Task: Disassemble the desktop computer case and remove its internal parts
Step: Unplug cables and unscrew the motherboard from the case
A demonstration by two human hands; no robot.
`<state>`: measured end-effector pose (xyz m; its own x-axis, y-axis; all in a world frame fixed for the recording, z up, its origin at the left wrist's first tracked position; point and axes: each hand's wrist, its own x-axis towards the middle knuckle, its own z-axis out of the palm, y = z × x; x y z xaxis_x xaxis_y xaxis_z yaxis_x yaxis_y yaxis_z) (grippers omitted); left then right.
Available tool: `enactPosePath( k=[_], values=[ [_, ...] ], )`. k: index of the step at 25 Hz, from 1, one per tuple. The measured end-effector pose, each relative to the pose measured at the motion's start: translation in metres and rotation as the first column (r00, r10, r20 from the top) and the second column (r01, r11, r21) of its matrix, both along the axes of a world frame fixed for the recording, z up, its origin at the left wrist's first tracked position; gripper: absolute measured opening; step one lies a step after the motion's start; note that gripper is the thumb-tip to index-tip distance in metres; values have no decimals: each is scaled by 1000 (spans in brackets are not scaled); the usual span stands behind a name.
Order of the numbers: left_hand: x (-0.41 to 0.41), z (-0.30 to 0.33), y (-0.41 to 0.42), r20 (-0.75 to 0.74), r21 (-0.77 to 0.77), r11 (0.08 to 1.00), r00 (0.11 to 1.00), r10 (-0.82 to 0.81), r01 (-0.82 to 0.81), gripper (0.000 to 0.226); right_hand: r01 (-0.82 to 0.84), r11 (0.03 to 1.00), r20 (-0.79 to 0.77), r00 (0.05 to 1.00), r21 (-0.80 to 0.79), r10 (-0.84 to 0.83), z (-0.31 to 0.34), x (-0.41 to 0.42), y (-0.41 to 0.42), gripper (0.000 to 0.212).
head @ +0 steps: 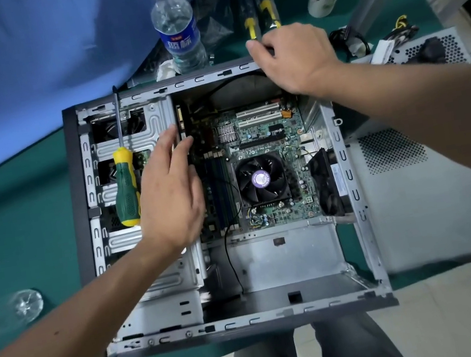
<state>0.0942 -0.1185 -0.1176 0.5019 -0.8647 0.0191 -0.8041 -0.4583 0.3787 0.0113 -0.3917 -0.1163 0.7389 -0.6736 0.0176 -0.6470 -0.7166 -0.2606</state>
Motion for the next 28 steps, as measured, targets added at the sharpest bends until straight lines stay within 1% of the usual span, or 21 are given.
enactPosePath(
  k=[4, 6, 8, 10, 11, 12, 13, 14, 15, 16, 17, 18, 19, 21, 23, 24, 25, 27, 28],
  values=[
    [0, -3, 0, -8, -15, 1000, 1000, 5, -5, 48, 11, 1000, 0, 1000, 5, -11, -1, -2, -1, 56],
    [1, -4, 1, 1, -25, 1000, 1000, -3, 3, 47, -5, 1000, 20, 1000, 23, 4, 0, -3, 0, 50],
    [1, -3, 1, 7, -39, 999, 1000, -11, 11, 46, -80, 997, 43, 996, 7, 79, 4, -5, 1, 39],
    [1, -2, 1, 0, -42, 999, 1000, -4, 4, 47, -197, 977, 62, 977, -86, 202, 13, -13, 10, 30],
    [1, -2, 0, -4, -46, 999, 1000, 2, -3, 47, -280, 949, 66, 954, -144, 292, 17, -18, 22, 26],
    [1, -2, 0, -5, -51, 999, 1000, 3, -3, 47, -395, 897, 32, 912, -196, 409, 19, -26, 40, 22],
    [2, -3, 0, -3, -55, 998, 1000, 1, -1, 47, -536, 821, -26, 840, -198, 543, 19, -37, 62, 16],
    [2, -3, 0, 3, -59, 998, 1000, 0, 0, 46, -680, 720, -82, 732, -136, 676, 18, -49, 88, 11],
    [2, -3, 0, 10, -64, 998, 1000, 0, 1, 46, -793, 608, -130, 607, -37, 784, 16, -61, 113, 12],
    [2, -4, 0, 13, -71, 997, 1000, -2, 2, 45, -865, 499, -160, 485, 61, 860, 11, -69, 137, 16],
    [2, -4, 0, 12, -77, 997, 1000, -5, 6, 44, -903, 410, -174, 386, 129, 906, 5, -71, 158, 21],
    [2, -4, 0, 9, -84, 996, 1000, -6, 6, 44, -921, 351, -189, 319, 167, 929, -1, -69, 175, 26],
    [2, -5, 0, 4, -90, 996, 1000, -5, 5, 44, -922, 333, -213, 292, 195, 933, -6, -60, 189, 27],
    [2, -6, 0, 0, -99, 995, 1000, -6, 6, 44, -898, 365, -278, 295, 245, 914, -19, -39, 208, 28],
    [2, -7, 0, 9, -103, 995, 1000, -7, 8, 44, -884, 407, -370, 308, 230, 876, -29, -23, 213, 31],
    [3, -7, 0, 13, -104, 995, 1000, -4, 6, 44, -880, 426, -385, 326, 210, 863, -33, -18, 213, 31],
    [3, -8, -1, 14, -105, 994, 1000, -2, 3, 44, -871, 450, -360, 363, 197, 860, -35, -16, 211, 29],
    [3, -9, 0, 15, -101, 995, 1000, -1, 3, 45, -828, 521, -255, 468, 209, 846, -37, -16, 208, 27],
    [3, -9, 0, 19, -100, 995, 1000, -1, 3, 45, -818, 539, -243, 491, 200, 836, -40, -17, 208, 26]
  ],
)
